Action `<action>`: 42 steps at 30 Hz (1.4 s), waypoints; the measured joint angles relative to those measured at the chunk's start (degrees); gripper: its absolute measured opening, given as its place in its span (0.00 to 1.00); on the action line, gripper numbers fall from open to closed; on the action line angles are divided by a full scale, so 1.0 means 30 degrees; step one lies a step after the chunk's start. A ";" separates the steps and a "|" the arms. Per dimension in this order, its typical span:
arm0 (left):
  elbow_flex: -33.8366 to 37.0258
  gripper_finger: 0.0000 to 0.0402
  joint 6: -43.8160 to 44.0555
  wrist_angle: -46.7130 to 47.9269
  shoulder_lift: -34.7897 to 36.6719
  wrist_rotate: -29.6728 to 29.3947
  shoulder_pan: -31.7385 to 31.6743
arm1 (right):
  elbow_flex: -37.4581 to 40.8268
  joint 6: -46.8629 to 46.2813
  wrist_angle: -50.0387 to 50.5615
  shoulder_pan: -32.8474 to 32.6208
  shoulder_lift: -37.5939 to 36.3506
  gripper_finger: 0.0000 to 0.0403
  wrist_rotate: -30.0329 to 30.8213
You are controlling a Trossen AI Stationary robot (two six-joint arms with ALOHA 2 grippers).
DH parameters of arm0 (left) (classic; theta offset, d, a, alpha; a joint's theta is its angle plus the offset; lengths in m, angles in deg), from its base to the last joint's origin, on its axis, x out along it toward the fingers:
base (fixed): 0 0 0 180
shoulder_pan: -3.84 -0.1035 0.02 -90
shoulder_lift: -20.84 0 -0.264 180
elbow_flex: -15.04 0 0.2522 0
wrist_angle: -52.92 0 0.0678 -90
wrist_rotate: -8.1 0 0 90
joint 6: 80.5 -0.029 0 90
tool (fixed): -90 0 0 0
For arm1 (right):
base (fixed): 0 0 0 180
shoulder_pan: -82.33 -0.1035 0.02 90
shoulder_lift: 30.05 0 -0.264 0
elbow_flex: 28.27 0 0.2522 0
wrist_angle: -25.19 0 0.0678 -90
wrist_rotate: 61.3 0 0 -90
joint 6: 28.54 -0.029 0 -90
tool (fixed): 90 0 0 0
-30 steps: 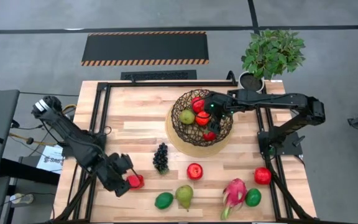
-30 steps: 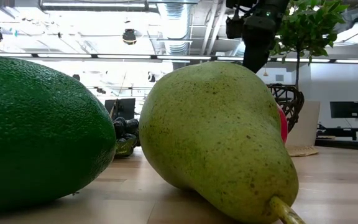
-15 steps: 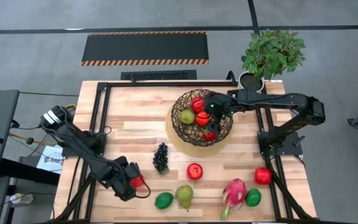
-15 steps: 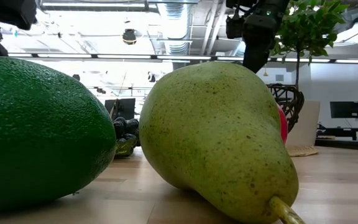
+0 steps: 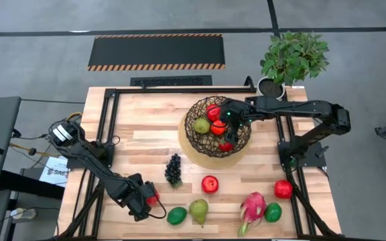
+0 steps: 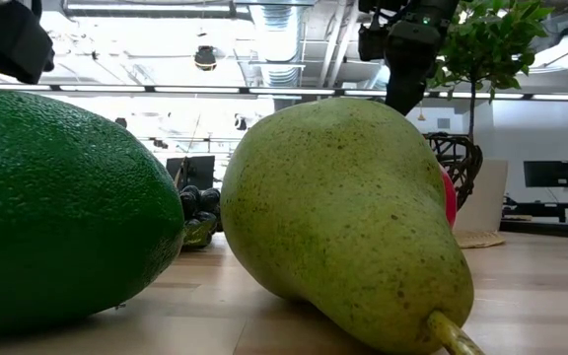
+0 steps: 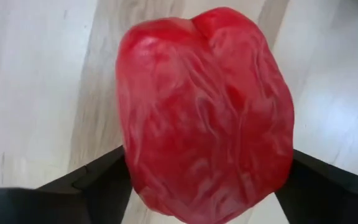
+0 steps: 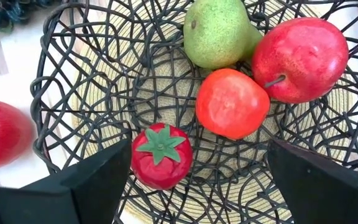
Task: Build produce basket
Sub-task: Put the red bell pepper into the black basket
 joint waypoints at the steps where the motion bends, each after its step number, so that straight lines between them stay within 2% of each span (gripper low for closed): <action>1: 0.0000 0.76 0.0117 0.0003 0.0007 0.0000 -0.0045 | 0.0000 0.0000 -0.0060 0.0000 0.0000 0.97 0.0000; 7: -0.0007 0.64 0.0870 -0.0016 0.0023 0.0355 -0.0166 | 0.0000 0.0000 -0.0839 0.0000 0.0000 0.96 0.0000; 15: -0.0007 0.63 0.1804 0.1223 0.1333 0.1009 -0.0174 | -0.0426 -0.0007 -0.0987 -0.0005 0.0000 0.96 -0.0303; 21: -0.0007 0.63 0.1872 0.3910 0.4977 0.0425 -0.1324 | -0.2123 0.0154 -0.1007 -0.0044 0.0000 0.96 -0.0401; 26: -0.0007 0.63 0.2701 0.4883 0.9407 -0.2356 -0.3239 | -0.3687 0.0260 -0.2309 -0.0036 0.0000 0.96 -0.1370; 30: 0.0001 0.63 0.2804 0.2958 1.2900 -0.5349 -0.5190 | -0.4670 0.1749 -0.4797 -0.0400 -0.0007 0.96 -0.3217; 33: 0.0001 0.63 0.1589 0.0318 1.4930 -0.6855 -0.6527 | -0.5036 0.3135 -0.7728 -0.1077 -0.0015 0.96 -0.3868; 39: -0.0007 0.63 -0.2183 -0.5646 1.6848 -0.7349 -0.8280 | -0.5224 0.5324 -1.3174 -0.2124 -0.0022 0.96 -0.3777; 42: -0.0007 0.63 -0.3303 -0.7590 1.6871 -0.6882 -0.8719 | -0.5224 0.5929 -1.4932 -0.2363 -0.0016 0.96 -0.2741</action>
